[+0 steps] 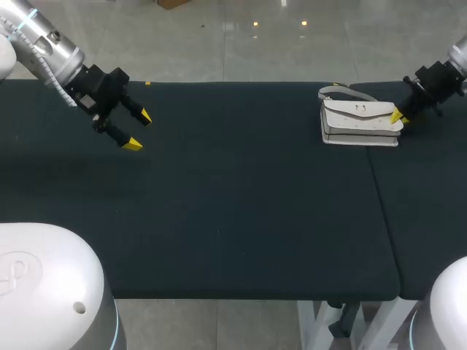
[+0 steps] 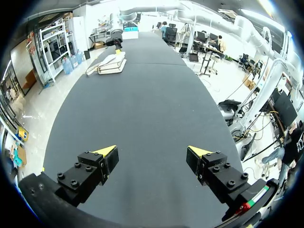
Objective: Pick up the bag, open it, inspect its contents, close it, and place it on the opposite side
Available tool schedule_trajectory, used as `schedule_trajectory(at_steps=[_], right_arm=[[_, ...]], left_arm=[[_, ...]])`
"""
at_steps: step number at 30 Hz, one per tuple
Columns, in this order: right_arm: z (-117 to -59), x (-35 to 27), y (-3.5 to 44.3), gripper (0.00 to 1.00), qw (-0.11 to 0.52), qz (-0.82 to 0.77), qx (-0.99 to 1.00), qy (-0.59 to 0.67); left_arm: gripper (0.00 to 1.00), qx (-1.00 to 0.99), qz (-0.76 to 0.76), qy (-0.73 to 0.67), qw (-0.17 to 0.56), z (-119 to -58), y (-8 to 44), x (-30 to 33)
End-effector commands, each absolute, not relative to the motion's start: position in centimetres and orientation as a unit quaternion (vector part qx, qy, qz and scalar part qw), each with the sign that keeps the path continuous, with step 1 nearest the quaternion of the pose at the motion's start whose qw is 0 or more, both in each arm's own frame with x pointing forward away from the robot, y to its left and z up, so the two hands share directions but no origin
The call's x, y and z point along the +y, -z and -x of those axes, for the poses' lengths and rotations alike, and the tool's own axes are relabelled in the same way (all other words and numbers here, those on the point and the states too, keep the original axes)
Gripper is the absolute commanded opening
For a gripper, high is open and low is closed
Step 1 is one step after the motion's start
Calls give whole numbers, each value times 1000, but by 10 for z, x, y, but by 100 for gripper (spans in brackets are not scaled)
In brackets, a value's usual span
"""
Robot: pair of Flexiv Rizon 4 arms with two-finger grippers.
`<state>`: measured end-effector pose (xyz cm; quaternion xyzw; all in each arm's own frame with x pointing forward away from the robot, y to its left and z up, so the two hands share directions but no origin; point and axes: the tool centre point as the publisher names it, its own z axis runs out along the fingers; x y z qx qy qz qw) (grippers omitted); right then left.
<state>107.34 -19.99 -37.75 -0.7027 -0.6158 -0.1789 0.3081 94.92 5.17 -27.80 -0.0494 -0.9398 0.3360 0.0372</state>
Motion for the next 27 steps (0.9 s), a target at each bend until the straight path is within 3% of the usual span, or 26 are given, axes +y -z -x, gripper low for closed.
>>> schedule_trajectory(at_steps=[1, 13, 27], right_arm=[[-1076, -196, 379, 0, 321, 696, -622, 163], [-1047, -117, 381, 0, 288, 650, -676, 194], [-1014, -77, 374, 0, 252, 666, -668, 215]], left_arm=[[100, -939, 50, -337, 37, -950, 279, 52], [100, -939, 50, -337, 37, -950, 279, 52], [100, -939, 50, -337, 37, -950, 279, 52]])
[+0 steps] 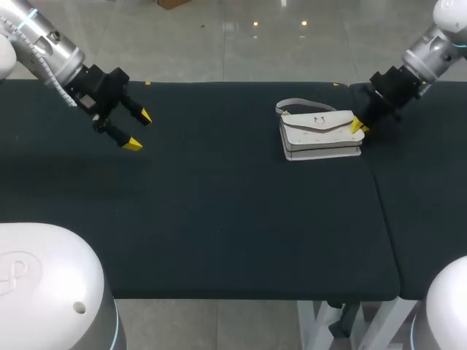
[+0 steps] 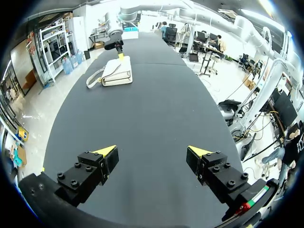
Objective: Pick up the bag, open it, inspect its contents, close it, and place it on the opposite side
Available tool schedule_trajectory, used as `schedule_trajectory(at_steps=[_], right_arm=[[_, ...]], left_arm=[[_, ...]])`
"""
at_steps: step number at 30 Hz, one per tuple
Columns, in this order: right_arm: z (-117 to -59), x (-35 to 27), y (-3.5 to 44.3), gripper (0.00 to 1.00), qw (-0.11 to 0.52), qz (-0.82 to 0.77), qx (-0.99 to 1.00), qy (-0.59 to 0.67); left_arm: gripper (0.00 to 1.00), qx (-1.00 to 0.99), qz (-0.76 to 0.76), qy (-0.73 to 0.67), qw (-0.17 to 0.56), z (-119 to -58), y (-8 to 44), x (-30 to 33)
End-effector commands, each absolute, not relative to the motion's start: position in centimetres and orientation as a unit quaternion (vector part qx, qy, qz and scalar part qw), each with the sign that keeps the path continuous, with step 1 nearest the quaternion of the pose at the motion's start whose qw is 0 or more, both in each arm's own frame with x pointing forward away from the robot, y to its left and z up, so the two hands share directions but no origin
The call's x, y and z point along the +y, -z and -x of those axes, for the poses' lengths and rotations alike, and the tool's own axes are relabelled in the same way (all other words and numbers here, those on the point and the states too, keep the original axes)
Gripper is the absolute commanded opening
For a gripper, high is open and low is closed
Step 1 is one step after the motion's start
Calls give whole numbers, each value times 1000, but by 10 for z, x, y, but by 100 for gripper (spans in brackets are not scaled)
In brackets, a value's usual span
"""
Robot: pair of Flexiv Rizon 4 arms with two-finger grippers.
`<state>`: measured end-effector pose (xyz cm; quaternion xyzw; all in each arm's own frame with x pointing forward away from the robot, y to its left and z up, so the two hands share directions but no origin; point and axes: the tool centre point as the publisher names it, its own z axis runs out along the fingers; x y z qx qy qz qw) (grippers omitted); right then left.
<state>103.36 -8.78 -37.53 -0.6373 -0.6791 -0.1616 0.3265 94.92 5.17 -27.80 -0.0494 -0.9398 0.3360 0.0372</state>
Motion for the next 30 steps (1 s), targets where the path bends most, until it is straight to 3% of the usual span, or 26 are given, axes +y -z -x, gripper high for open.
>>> schedule_trajectory(at_steps=[1, 30], right_arm=[[-1012, -73, 374, 0, 245, 669, -668, 214], [-975, 28, 369, 0, 215, 672, -664, 249]], left_arm=[[100, -939, 50, -337, 37, -950, 279, 52], [100, -939, 50, -337, 37, -950, 279, 52]])
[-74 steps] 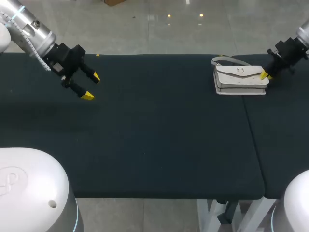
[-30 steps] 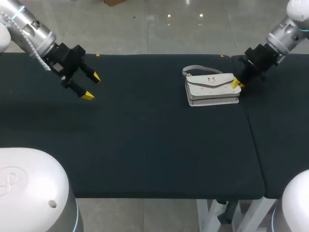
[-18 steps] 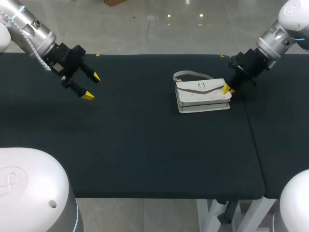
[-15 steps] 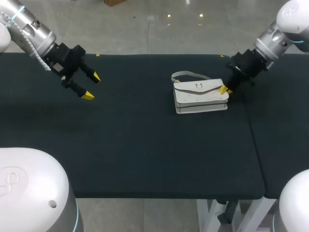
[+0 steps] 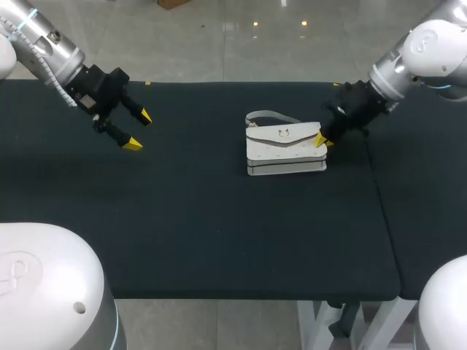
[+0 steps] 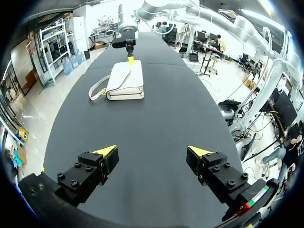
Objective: Pick up the bag, open it, inspect its contents, close it, and place it on the opposite side
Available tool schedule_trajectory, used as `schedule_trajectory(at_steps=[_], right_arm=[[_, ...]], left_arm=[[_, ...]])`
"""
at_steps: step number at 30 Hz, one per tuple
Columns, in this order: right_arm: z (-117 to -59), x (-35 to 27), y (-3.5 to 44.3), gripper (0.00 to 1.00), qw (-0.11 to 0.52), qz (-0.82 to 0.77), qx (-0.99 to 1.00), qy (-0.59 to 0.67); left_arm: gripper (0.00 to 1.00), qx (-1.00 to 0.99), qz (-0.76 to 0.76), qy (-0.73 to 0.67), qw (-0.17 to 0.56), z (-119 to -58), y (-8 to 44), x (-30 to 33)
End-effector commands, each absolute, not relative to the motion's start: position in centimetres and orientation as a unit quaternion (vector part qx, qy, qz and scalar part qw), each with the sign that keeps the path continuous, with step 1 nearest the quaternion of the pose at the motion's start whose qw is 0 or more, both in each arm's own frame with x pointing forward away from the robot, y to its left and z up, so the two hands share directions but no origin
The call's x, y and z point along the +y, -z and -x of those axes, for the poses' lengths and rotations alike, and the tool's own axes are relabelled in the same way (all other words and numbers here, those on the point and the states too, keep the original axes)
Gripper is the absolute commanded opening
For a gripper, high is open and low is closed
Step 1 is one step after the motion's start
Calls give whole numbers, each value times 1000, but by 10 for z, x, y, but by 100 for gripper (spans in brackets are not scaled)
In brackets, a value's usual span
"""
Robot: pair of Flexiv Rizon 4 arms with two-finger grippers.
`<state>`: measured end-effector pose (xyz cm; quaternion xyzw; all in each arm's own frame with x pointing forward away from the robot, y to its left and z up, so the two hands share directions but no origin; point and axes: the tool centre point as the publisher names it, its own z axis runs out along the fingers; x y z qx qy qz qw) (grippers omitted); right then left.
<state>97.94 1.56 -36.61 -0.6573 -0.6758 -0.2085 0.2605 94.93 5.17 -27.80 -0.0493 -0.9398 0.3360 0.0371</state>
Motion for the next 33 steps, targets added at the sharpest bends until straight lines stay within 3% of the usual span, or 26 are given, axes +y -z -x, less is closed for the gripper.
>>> schedule_trajectory(at_steps=[1, 17, 33], right_arm=[[-975, 31, 370, 0, 216, 671, -664, 248], [-975, 78, 375, 0, 270, 639, -679, 240], [-950, 111, 371, 0, 264, 634, -680, 256]], left_arm=[[100, -939, 50, -337, 37, -950, 279, 52], [100, -939, 50, -337, 37, -950, 279, 52], [100, -939, 50, -337, 37, -950, 279, 52]])
